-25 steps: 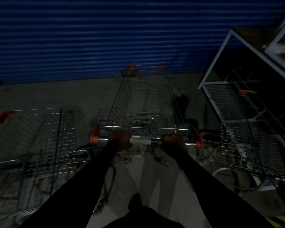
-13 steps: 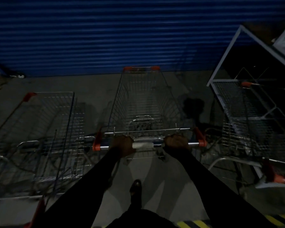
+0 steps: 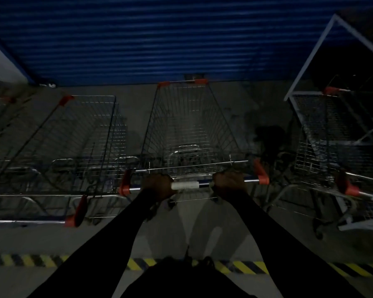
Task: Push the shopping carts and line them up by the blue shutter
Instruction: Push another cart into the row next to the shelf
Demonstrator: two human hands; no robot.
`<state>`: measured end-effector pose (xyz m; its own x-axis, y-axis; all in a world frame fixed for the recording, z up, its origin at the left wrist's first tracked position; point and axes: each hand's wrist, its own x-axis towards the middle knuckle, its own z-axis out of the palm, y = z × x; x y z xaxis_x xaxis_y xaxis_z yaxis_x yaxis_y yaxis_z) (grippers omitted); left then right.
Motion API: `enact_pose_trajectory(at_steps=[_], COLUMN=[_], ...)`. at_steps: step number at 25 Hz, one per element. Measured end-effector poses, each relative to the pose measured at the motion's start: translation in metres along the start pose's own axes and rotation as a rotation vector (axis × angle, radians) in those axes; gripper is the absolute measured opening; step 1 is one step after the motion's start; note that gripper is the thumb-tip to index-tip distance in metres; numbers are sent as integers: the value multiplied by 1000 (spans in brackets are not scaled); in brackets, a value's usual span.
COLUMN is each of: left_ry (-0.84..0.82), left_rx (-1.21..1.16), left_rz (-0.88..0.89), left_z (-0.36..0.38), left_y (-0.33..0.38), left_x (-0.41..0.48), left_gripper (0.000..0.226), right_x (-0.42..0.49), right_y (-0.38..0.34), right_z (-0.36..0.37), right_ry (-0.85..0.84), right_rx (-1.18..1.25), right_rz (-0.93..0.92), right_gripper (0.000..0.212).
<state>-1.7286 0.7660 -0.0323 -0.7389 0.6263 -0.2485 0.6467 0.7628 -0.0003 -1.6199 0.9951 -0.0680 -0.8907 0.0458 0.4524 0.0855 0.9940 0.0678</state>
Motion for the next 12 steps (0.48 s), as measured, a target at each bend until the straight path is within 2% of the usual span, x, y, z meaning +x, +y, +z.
enact_pose_trajectory(at_steps=[2, 8, 12], left_ry=[4, 27, 10], left_rx=[-9, 121, 46], left_rz=[7, 2, -11], left_z=[7, 21, 26], left_y=[-2, -8, -13], left_x=[-13, -63, -91], left_gripper=[64, 44, 40], right_x=[-11, -44, -66], right_y=[-7, -46, -66], right_z=[-6, -29, -40], right_ry=[-9, -9, 23], right_rx=[2, -39, -25], right_rz=[-21, -21, -1], right_gripper=[17, 17, 20])
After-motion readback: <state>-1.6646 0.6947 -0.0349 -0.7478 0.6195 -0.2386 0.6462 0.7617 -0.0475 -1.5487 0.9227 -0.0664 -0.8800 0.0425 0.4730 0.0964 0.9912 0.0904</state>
